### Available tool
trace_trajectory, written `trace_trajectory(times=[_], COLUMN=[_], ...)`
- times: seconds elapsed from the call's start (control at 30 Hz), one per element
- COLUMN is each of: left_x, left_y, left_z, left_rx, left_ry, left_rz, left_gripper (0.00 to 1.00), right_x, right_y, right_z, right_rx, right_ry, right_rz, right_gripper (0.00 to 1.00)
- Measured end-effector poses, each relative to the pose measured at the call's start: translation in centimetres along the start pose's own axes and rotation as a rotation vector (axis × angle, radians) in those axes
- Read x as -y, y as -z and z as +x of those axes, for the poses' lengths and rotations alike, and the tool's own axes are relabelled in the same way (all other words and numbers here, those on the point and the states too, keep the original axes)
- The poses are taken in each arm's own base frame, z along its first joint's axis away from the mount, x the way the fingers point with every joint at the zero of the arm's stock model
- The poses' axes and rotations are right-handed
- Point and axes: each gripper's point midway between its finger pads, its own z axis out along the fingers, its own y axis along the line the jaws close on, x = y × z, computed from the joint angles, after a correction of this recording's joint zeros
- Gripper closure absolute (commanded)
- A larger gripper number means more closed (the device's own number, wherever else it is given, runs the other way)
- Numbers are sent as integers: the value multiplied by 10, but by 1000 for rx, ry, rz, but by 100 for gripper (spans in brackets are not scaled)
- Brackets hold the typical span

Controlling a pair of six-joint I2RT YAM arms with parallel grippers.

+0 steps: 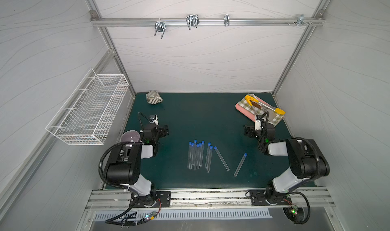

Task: Remove stoppers from test tubes
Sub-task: Pick up the test tube at the center of the board.

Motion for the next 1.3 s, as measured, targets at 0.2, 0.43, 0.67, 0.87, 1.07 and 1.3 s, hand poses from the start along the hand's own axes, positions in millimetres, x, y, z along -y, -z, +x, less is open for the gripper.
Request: trace_trajectory(times=[0.2,0.43,0.67,0.87,1.07,1.3], left_x=[0,0,0,0,-5,-18], left_y=[0,0,0,0,1,23], left_z=[0,0,0,0,-1,-37], left_rx=[0,0,0,0,2,-3], left_ry=[0,0,0,0,5,19], left_rz=[0,0,0,0,-29,-163], left_gripper=[0,0,0,0,0,0], right_x=[0,0,0,0,1,-1], right_y=[0,0,0,0,0,20], right_z=[0,0,0,0,0,-55], right_rx=[0,0,0,0,1,53], right_ry=[0,0,0,0,-1,12], right_rz=[0,0,0,0,7,68], right_gripper=[1,1,1,1,1,1])
